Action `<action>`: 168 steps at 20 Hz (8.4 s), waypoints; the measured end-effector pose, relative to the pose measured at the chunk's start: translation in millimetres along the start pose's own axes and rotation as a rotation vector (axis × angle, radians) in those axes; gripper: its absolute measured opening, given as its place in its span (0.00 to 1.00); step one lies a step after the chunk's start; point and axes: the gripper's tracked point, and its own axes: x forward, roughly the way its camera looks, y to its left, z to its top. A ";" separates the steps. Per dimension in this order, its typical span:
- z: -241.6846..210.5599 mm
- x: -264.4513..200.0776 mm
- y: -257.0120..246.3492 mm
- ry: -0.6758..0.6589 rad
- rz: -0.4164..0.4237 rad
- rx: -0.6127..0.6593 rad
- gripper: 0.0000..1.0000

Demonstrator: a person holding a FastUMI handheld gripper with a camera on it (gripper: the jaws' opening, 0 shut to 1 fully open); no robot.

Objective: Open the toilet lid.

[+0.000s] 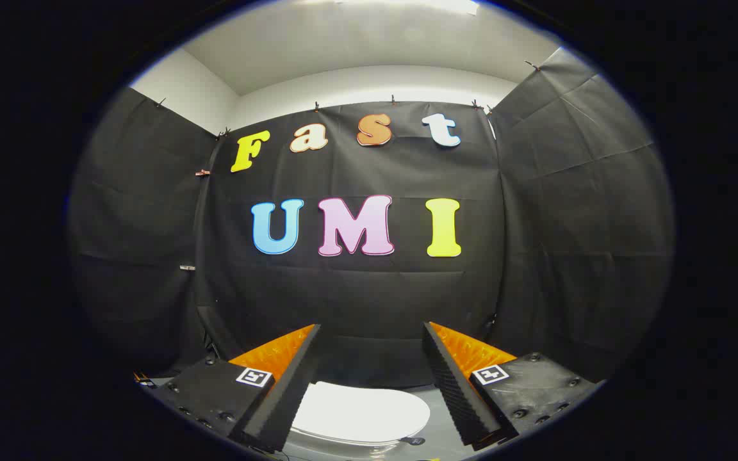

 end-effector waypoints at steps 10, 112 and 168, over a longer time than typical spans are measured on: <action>5.6 -6.9 5.1 -0.016 0.012 -0.019 0.98; -583.1 83.7 -153.6 0.760 -0.272 1.391 0.05; -228.9 160.0 244.0 0.429 -0.032 -0.168 0.05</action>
